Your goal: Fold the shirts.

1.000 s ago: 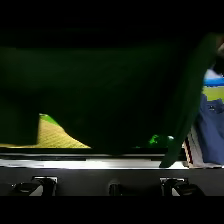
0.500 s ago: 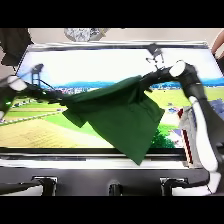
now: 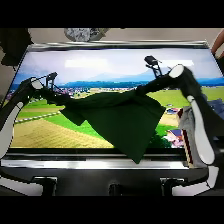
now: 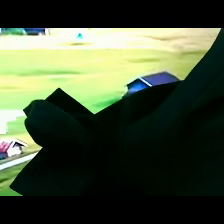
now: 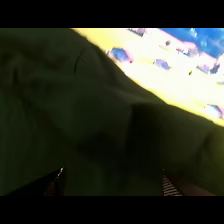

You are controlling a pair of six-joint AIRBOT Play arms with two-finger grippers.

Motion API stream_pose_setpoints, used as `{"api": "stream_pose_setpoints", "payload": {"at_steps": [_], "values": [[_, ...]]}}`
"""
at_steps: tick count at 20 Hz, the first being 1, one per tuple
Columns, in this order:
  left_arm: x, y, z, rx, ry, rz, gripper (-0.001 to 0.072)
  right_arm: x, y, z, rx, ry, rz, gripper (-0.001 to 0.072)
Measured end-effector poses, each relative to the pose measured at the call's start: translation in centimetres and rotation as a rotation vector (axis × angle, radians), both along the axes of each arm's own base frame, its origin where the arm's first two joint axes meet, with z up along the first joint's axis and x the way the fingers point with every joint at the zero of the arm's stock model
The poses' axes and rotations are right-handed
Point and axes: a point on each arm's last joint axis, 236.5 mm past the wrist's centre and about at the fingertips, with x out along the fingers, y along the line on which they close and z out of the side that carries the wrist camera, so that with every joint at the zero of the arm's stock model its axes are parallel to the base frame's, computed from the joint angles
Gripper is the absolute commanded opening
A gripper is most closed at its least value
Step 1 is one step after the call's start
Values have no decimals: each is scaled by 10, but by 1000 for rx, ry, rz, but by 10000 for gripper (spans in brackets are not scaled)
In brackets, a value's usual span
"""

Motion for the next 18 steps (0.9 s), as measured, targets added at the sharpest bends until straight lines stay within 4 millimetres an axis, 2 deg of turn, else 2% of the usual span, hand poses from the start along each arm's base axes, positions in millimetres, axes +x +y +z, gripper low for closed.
{"api": "stream_pose_setpoints", "payload": {"at_steps": [2,4,7,10,13,15,17,18], "values": [[0,4,-1,4,3,-17,29,-24,-30,9,-20,73,9,673],[0,8,-3,7,5,-23,29,-60,-52,7,-20,210,13,673],[0,10,-5,10,7,-30,29,-127,-58,-12,-21,418,41,697],[0,10,-6,10,9,-33,29,-201,-45,-52,-14,597,19,695],[0,10,-7,10,10,-34,29,-264,-16,-86,40,708,-29,696],[0,10,-7,10,11,-36,28,-290,-5,-107,43,744,-77,693],[-1,10,-7,10,13,-37,29,-305,3,-123,56,766,-137,691],[-1,10,-7,10,15,-38,29,-309,10,-125,87,782,-165,691]]}}
